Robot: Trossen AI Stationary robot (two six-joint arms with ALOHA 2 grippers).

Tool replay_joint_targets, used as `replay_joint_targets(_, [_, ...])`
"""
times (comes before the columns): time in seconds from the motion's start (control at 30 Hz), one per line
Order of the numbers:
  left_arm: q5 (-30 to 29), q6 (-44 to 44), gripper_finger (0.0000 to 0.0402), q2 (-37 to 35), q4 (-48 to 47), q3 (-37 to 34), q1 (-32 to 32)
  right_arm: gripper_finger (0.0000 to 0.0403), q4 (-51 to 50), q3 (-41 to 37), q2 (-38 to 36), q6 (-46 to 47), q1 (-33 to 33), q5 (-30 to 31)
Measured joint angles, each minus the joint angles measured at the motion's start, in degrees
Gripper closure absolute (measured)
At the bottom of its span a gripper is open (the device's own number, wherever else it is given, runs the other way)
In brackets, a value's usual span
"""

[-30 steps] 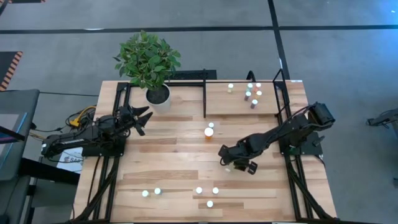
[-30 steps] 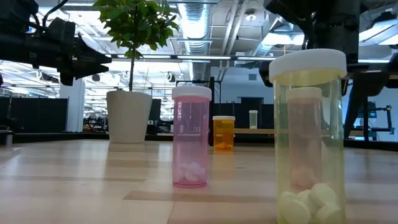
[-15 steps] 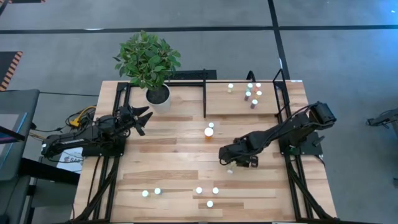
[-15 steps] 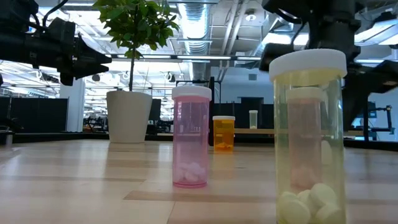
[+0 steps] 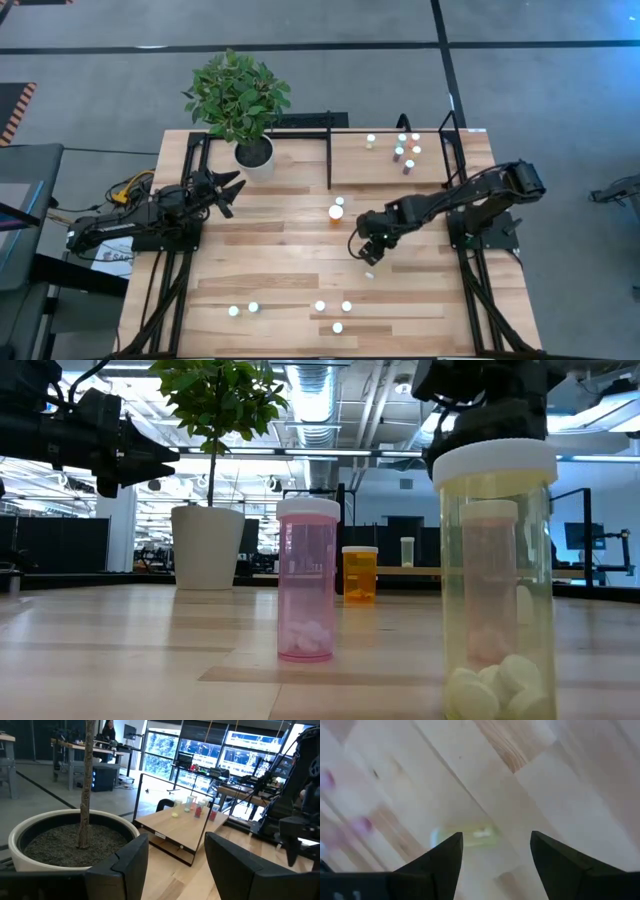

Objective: Pick and place medicine bottles onto shelf by color
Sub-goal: Put the right yellow pill bottle on the shelf

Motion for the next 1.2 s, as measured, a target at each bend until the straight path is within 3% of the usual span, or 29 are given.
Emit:
replay_joint_targets(0.33, [0.02,0.0,0.022,0.0,0.0,0.01,0.0,0.0147,0.54,0.0,-0.02,-36.72,-5.23,-0.03])
replay_joint_targets(0.53, [0.0,0.0,0.022,0.0,0.0,0.01,0.02,0.0147,0.6,0.0,0.16,-57.18,-0.67,0.83])
replay_joint_targets(0.97, [0.0,0.0,0.022,0.0,0.0,0.01,0.02,0.0147,2.73,0.0,5.45,-71.24,11.27,2.35])
replay_joint_targets(1.2, [0.0,0.0,0.022,0.0,0.0,0.0,0.01,0.0147,6.62,0.0,5.75,-73.56,13.22,4.81])
